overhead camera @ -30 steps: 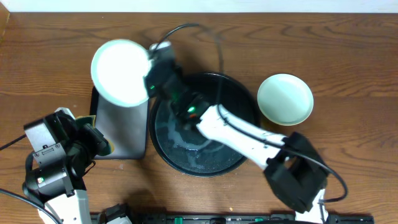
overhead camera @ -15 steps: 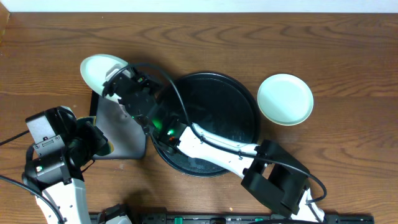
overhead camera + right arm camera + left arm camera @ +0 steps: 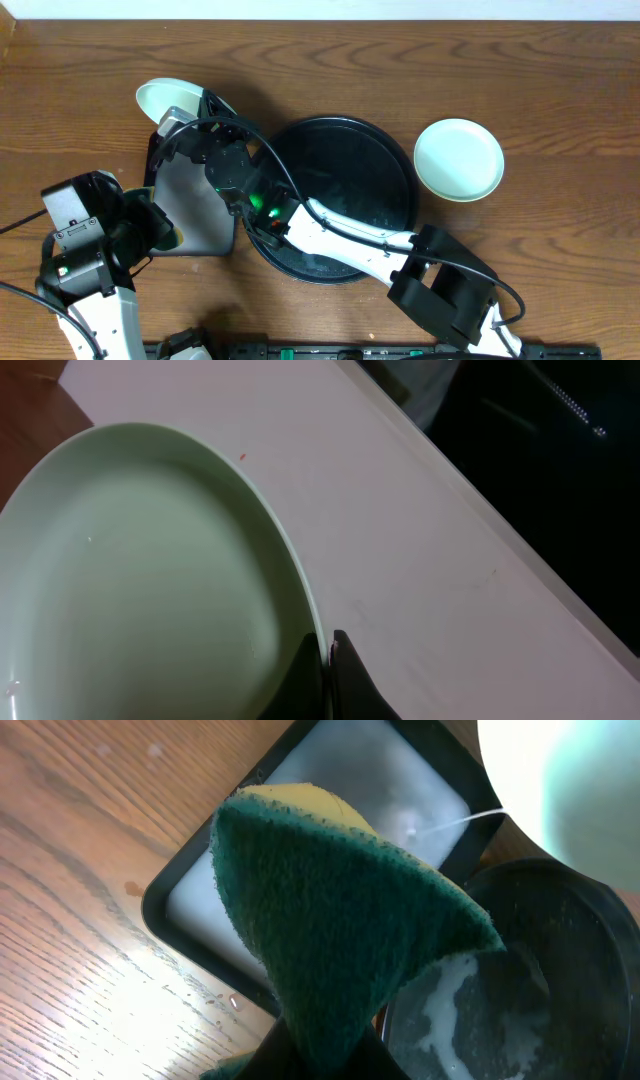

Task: Clean dirty plates on tray and stack at the side
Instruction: 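Swing the tilted plate left over the rectangular tray, then back right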

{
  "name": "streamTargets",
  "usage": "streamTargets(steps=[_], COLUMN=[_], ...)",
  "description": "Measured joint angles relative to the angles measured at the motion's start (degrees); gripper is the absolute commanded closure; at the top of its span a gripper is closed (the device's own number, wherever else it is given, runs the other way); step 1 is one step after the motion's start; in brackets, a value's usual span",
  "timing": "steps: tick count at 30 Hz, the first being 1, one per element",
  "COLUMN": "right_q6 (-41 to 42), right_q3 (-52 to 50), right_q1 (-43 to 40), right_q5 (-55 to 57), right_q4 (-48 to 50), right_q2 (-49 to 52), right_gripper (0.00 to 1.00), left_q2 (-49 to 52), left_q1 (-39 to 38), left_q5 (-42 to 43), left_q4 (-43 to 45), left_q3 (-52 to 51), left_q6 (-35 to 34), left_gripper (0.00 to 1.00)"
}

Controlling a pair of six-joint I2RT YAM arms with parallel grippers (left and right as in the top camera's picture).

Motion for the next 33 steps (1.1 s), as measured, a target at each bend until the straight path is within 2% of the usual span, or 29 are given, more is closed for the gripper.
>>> streamTargets(steps=[10, 17, 25, 29, 33], right_q6=[0.4, 9.5, 33.7, 46.5, 54.7], right_q3=[0.0, 0.0, 0.5, 0.5, 0.5], right_q1=[0.0, -0.4, -3.1, -5.2, -8.3], right_q5=[0.9, 5.3, 5.5, -2.1, -12.8], right_q4=[0.0, -2.3, -20.6, -28.7, -35.3], right_q2=[0.0, 0.0, 0.0, 0.0, -0.8], right_gripper=[0.99, 0.99, 0.99, 0.99, 0.99], left_q2=[0.0, 0.0, 0.0, 0.9, 2.9], left_q1=[0.0, 0.0, 0.0, -0.2, -1.9], left_q5=[0.0, 0.0, 0.0, 0.0, 0.5], left_q4=[0.0, 0.0, 0.1, 0.9, 2.0], left_q3=[0.0, 0.0, 0.0, 0.0, 0.0], left_q6=[0.0, 0.0, 0.0, 1.2, 3.4], left_gripper=[0.93, 0.92, 0.93, 0.93, 0.92])
